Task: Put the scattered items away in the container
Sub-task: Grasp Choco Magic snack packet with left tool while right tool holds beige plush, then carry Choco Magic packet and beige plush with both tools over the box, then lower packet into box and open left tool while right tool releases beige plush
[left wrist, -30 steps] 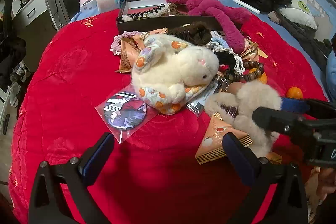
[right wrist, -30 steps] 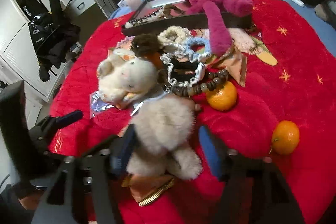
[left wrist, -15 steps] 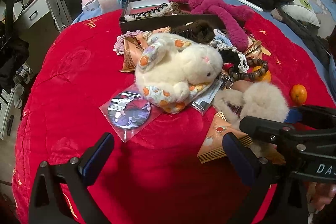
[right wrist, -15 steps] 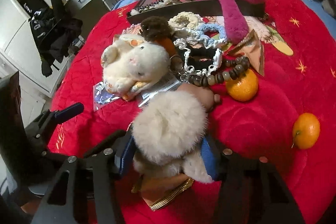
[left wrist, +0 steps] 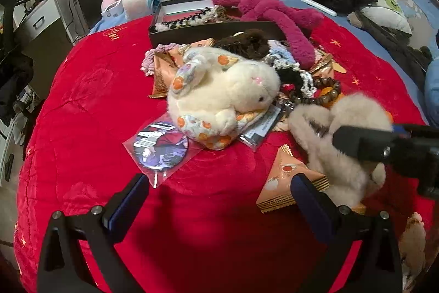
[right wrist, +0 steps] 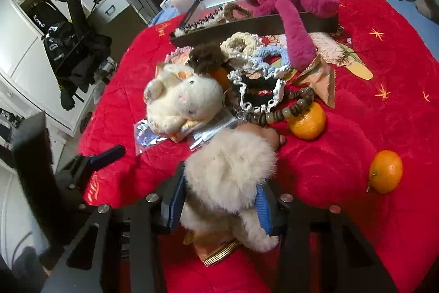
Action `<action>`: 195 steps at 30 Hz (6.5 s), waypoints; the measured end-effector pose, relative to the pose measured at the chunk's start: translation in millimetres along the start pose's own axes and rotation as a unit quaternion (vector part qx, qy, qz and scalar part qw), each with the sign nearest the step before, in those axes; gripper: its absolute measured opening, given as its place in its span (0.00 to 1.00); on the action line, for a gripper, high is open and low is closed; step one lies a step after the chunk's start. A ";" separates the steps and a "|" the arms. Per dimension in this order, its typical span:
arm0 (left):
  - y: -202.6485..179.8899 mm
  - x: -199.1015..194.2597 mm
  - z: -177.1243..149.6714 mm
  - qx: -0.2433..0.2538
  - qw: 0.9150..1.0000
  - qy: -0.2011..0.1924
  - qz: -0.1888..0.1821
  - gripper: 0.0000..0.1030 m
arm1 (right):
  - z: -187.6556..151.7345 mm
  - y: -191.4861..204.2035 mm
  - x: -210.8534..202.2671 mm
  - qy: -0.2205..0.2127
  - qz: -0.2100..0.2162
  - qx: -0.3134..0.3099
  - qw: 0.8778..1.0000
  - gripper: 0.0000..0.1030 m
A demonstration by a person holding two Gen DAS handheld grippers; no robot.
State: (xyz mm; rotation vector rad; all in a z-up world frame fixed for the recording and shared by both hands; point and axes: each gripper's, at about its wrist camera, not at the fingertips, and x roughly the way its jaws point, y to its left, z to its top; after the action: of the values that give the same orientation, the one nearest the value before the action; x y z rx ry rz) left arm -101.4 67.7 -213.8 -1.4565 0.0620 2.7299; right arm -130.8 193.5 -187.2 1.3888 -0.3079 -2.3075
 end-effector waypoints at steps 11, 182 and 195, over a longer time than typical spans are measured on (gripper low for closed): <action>-25.9 14.3 -9.1 0.057 0.998 0.019 -0.012 1.00 | 4.3 -6.1 -12.2 -0.016 0.007 0.009 1.000 0.41; 107.9 204.2 294.4 -0.016 1.000 -0.025 0.006 0.31 | 309.6 -4.0 185.9 -0.061 -0.094 -0.032 0.993 0.39; 85.5 178.2 294.8 0.016 0.996 -0.083 -0.028 1.00 | 310.7 -2.4 170.0 -0.066 -0.073 -0.006 0.995 1.00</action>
State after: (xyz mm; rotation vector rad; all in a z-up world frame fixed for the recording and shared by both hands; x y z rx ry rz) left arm -450.0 3.3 -196.6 -1.2008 0.0576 2.7786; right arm -474.0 107.1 -174.2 1.2942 -0.2386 -2.5235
